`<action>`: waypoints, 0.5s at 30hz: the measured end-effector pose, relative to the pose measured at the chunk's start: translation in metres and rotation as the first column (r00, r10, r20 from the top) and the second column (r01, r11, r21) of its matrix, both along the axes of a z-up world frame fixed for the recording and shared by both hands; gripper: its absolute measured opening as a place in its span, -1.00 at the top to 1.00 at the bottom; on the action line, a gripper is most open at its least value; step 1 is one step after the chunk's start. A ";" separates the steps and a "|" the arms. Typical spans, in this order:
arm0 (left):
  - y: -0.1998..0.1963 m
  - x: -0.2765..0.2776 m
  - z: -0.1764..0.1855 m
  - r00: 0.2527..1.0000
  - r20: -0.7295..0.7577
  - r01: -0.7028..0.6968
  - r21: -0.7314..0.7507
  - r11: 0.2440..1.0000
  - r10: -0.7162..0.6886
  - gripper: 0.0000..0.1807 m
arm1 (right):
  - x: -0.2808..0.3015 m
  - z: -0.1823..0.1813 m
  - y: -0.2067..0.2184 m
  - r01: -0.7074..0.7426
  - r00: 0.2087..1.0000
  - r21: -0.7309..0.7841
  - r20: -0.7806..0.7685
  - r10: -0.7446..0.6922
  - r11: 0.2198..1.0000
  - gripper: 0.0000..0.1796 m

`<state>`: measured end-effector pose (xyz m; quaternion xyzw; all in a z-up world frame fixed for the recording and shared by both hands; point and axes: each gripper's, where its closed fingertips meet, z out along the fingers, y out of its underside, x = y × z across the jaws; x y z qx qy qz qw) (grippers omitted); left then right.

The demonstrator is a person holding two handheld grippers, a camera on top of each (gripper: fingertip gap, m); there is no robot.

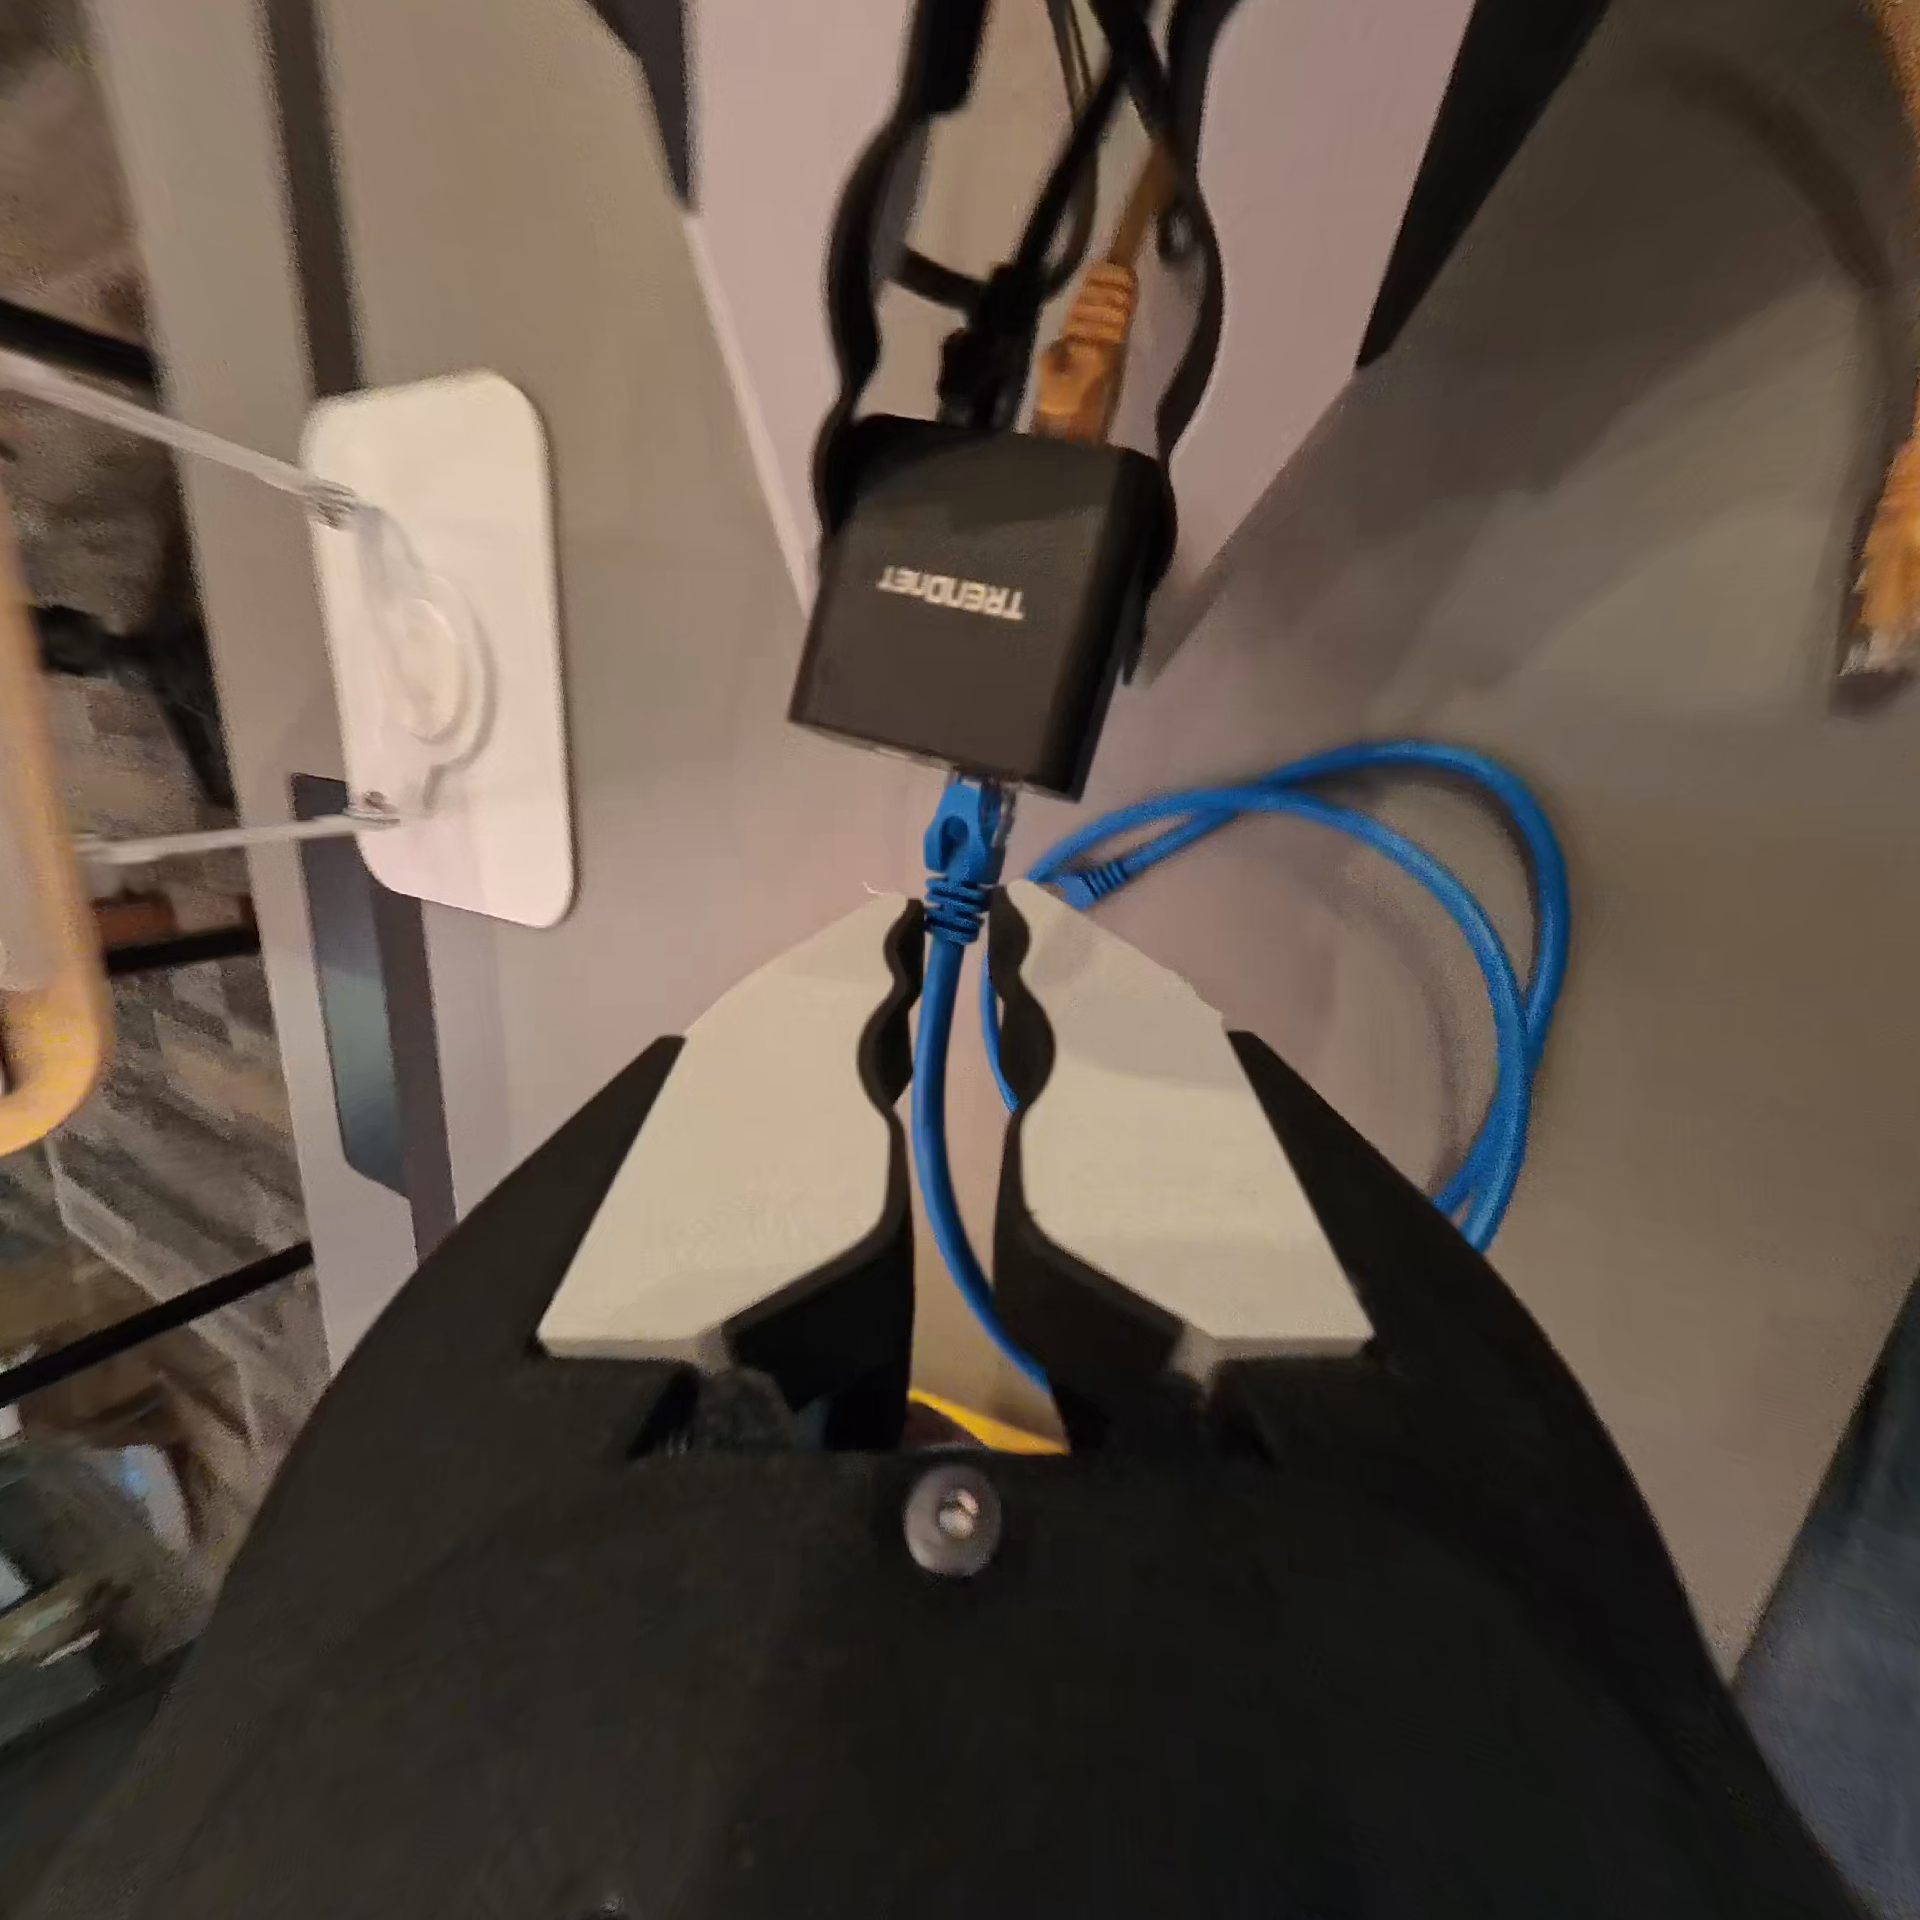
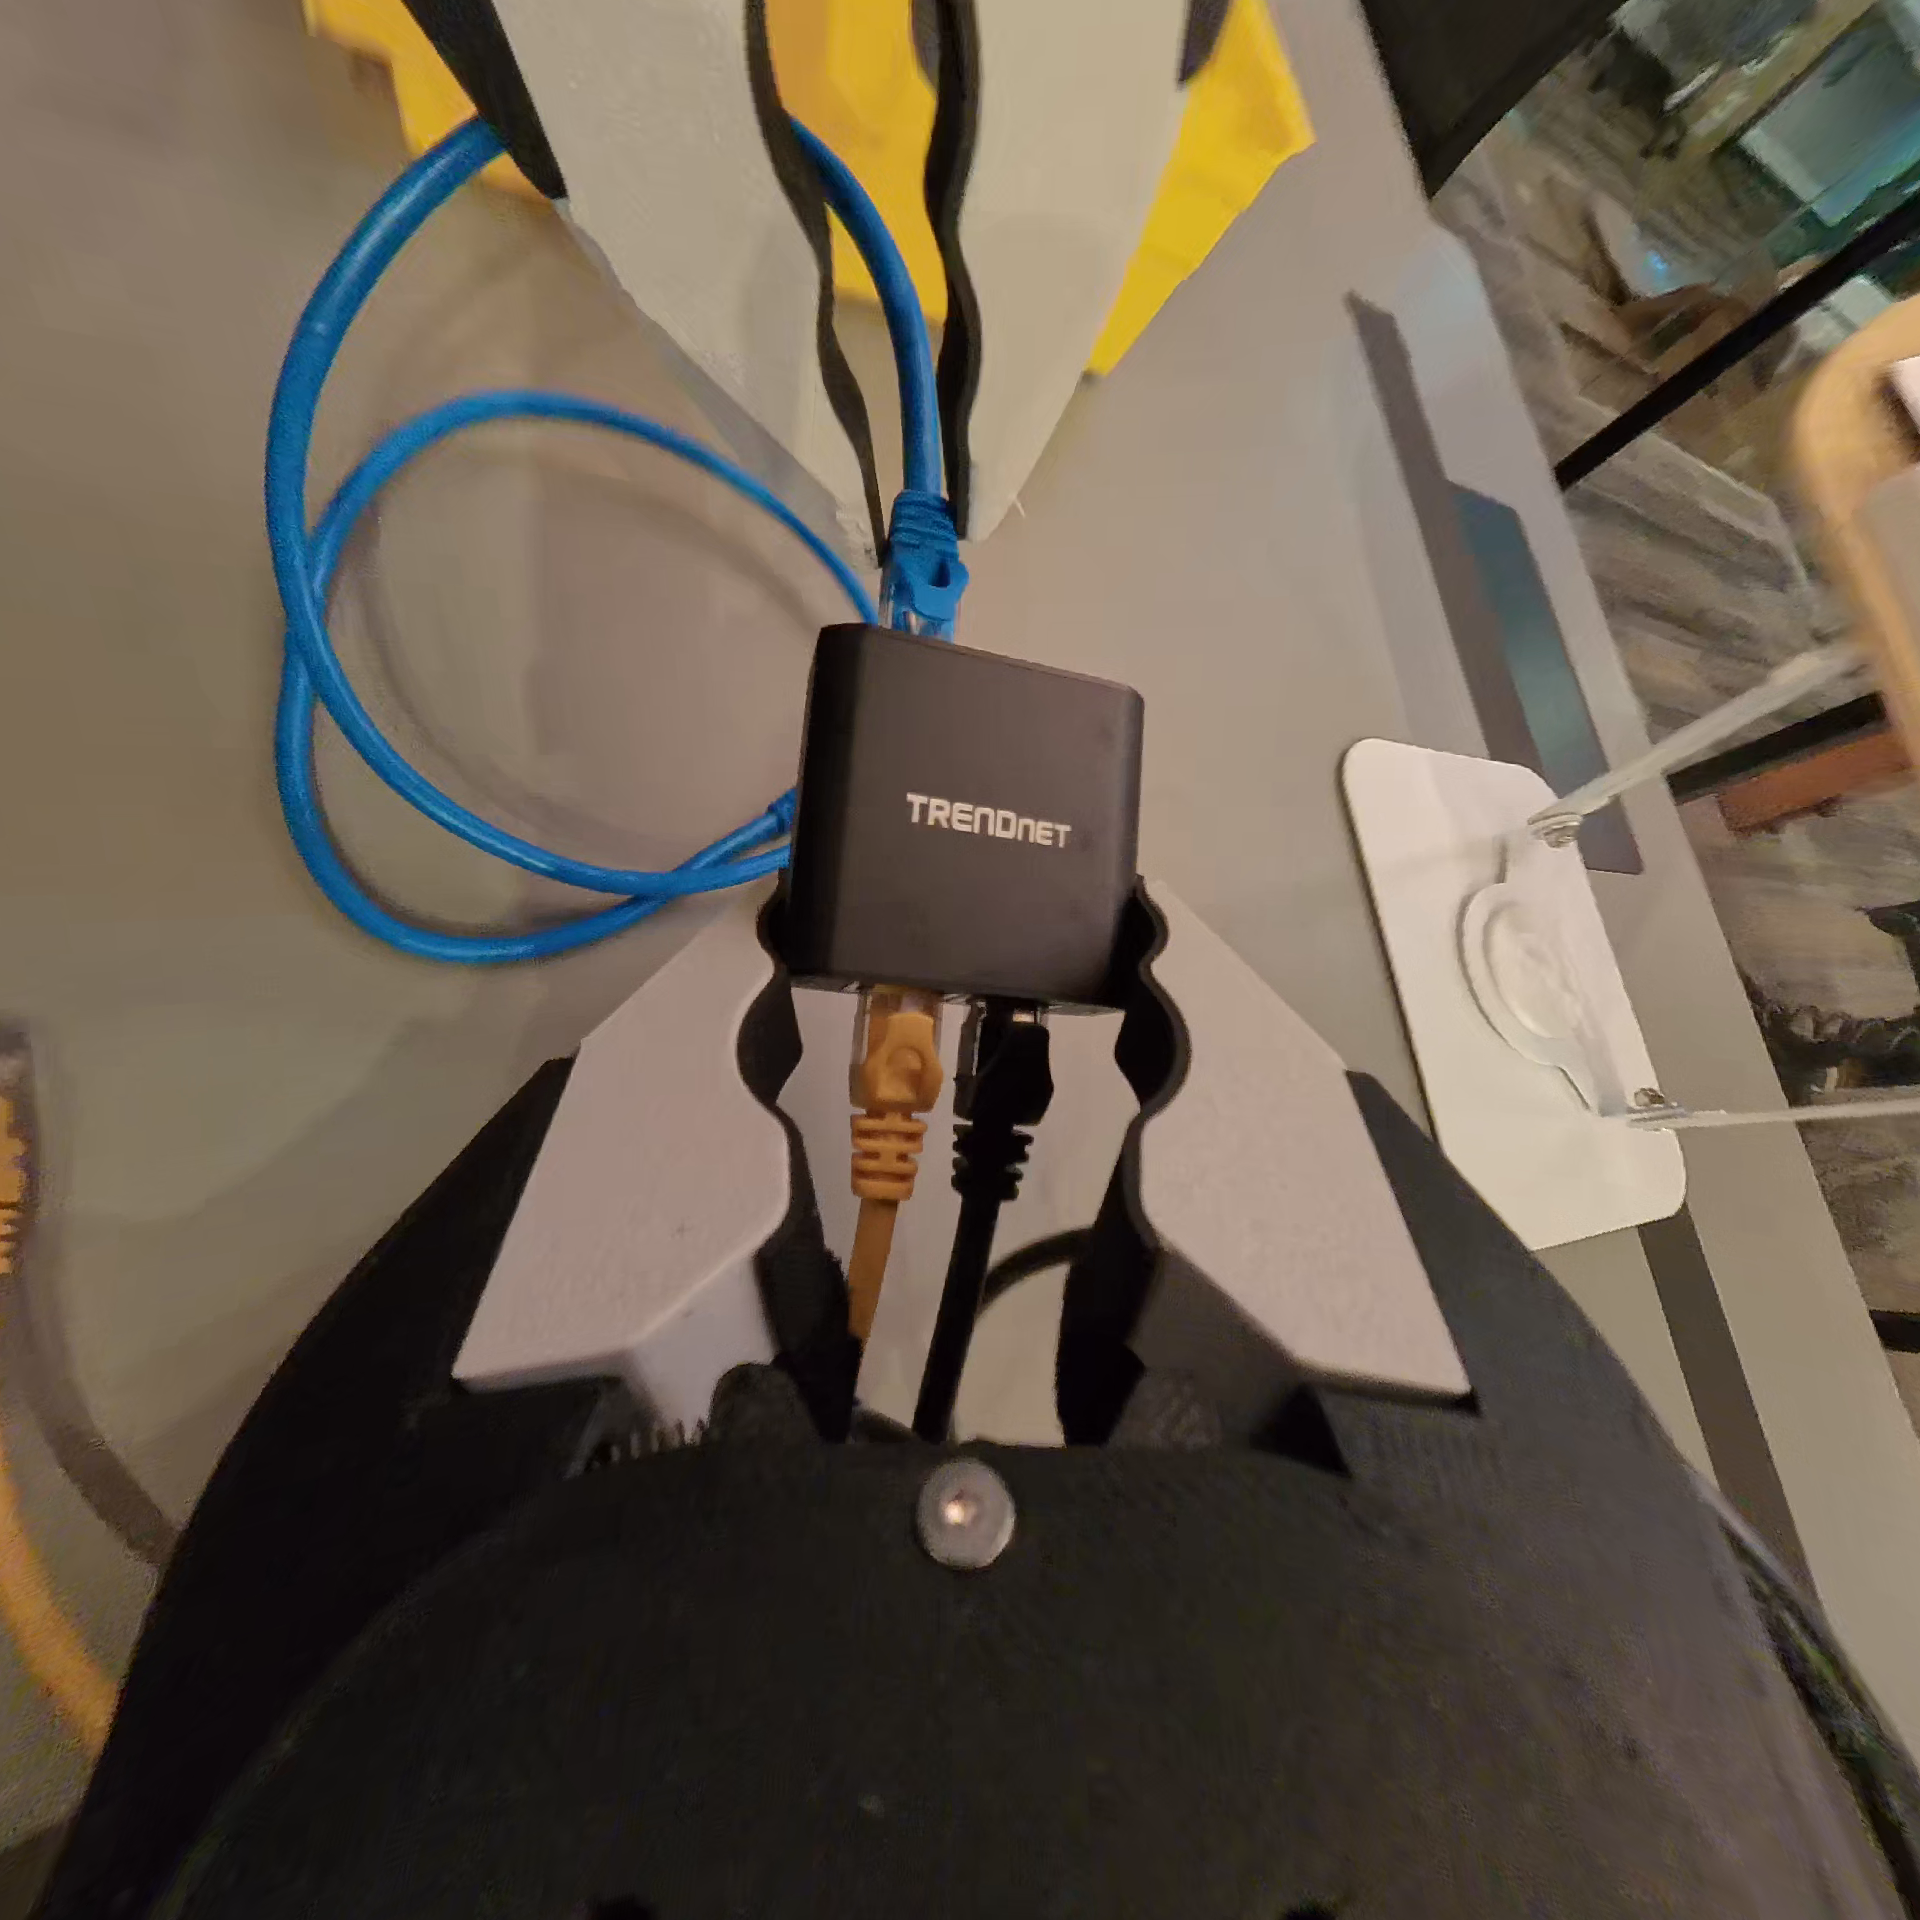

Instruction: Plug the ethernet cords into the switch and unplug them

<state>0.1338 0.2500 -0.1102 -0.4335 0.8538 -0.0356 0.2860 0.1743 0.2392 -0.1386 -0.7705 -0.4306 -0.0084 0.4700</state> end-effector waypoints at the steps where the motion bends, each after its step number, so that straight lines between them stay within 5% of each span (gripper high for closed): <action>1: 0.000 0.001 0.011 0.998 0.056 -0.007 -0.028 1.000 0.008 0.87 | 0.001 0.009 0.000 0.007 0.999 0.016 -0.032 -0.006 1.000 0.33; 8: 0.028 -0.025 0.080 0.942 0.309 -0.124 -0.043 0.991 0.132 0.58 | 0.017 0.043 0.006 0.103 0.994 0.069 0.013 -0.105 0.992 0.32; 15: 0.043 -0.062 0.107 0.844 0.497 -0.206 -0.047 0.977 0.202 0.63 | 0.043 0.106 0.004 0.224 0.974 0.155 0.010 -0.228 0.962 0.32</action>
